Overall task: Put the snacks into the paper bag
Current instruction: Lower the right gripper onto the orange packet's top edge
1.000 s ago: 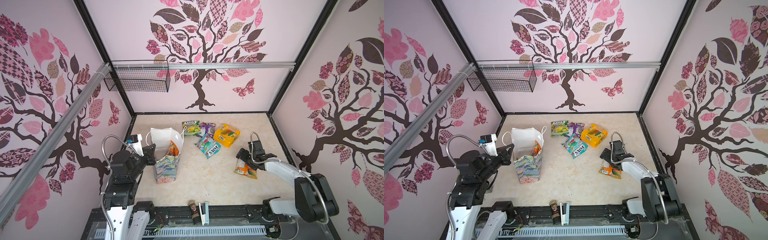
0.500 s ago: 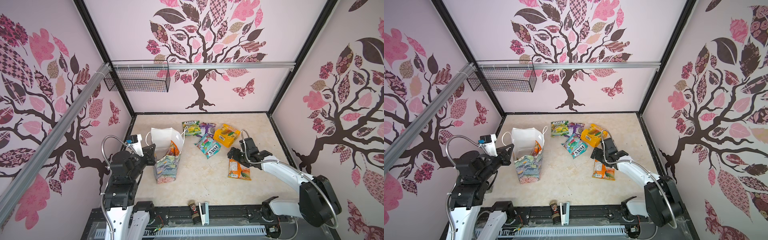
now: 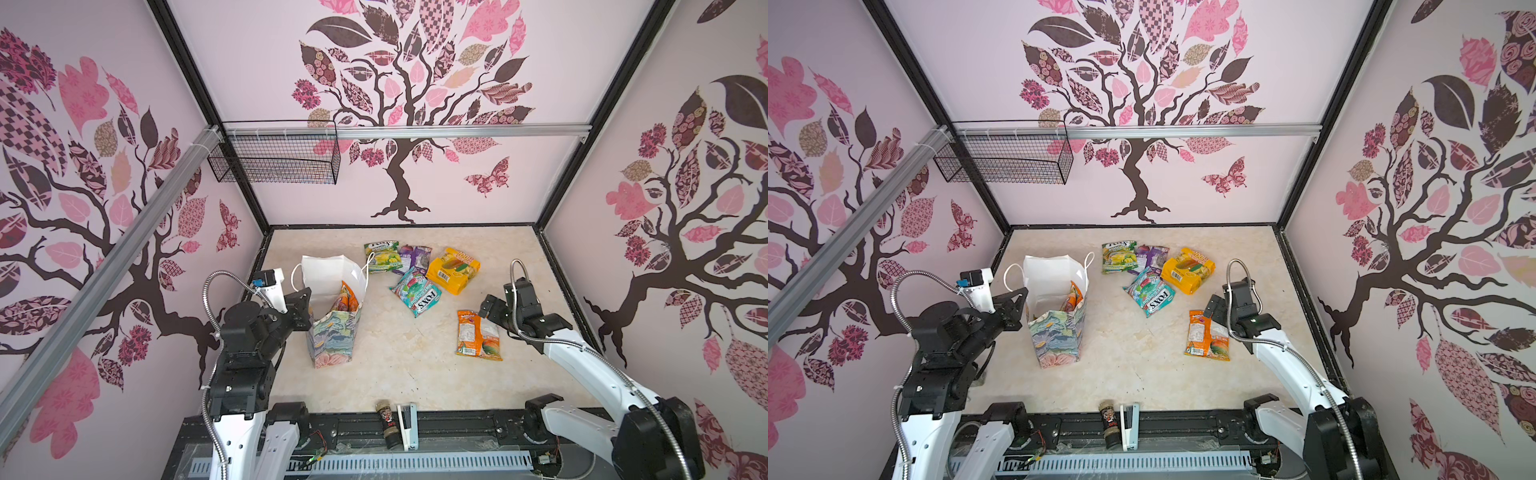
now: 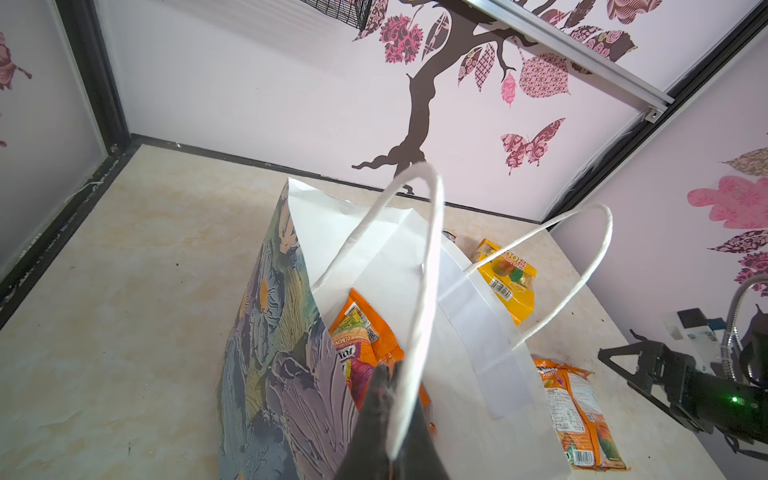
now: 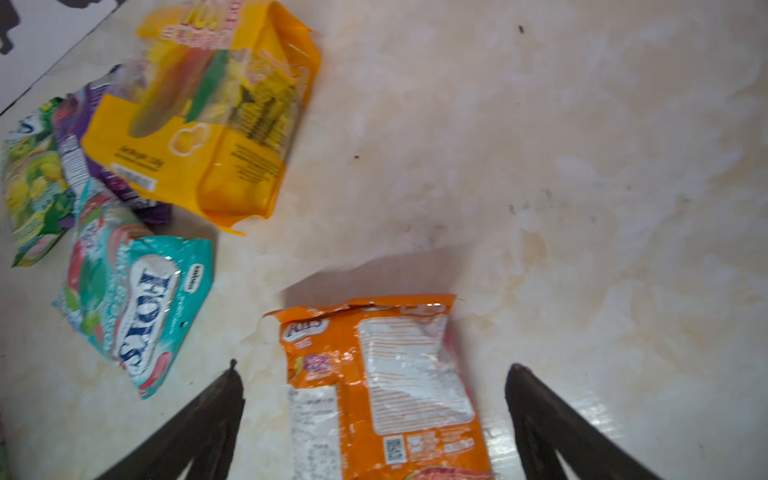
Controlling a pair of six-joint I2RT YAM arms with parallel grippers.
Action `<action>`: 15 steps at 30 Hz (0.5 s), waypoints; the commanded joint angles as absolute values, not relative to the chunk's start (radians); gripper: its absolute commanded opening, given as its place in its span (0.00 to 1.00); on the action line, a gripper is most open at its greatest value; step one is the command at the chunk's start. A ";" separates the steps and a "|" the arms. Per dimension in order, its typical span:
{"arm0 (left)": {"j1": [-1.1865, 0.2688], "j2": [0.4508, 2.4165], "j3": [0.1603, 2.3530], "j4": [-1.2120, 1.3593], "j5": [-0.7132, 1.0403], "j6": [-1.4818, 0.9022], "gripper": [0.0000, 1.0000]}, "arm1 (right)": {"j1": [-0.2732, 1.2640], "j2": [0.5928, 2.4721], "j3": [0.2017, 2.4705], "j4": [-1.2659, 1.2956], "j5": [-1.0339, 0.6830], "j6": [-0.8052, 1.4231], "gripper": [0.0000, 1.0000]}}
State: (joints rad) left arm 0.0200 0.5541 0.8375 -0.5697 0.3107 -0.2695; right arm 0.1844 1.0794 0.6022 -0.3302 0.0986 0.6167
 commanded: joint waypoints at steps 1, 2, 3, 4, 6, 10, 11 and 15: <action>0.023 0.546 0.822 -0.549 0.309 -0.271 0.00 | 0.108 1.056 0.553 -0.219 -0.024 0.584 0.99; 0.024 0.546 0.820 -0.547 0.310 -0.272 0.00 | 0.099 1.062 0.547 -0.202 -0.034 0.574 0.97; 0.023 0.548 0.820 -0.548 0.312 -0.273 0.00 | 0.098 1.070 0.543 -0.189 -0.032 0.564 0.97; 0.024 0.549 0.821 -0.548 0.311 -0.273 0.00 | 0.099 1.082 0.542 -0.182 -0.031 0.562 0.97; 0.024 0.551 0.821 -0.549 0.313 -0.273 0.00 | 0.098 1.116 0.540 -0.163 -0.041 0.548 0.95; 0.024 0.546 0.821 -0.551 0.308 -0.270 0.00 | 0.096 1.184 0.528 -0.106 -0.089 0.551 0.91; 0.024 0.546 0.820 -0.554 0.307 -0.270 0.00 | 0.095 1.201 0.528 -0.093 -0.104 0.556 0.90; 0.024 0.549 0.821 -0.556 0.304 -0.268 0.00 | 0.096 1.236 0.522 -0.051 -0.130 0.577 0.85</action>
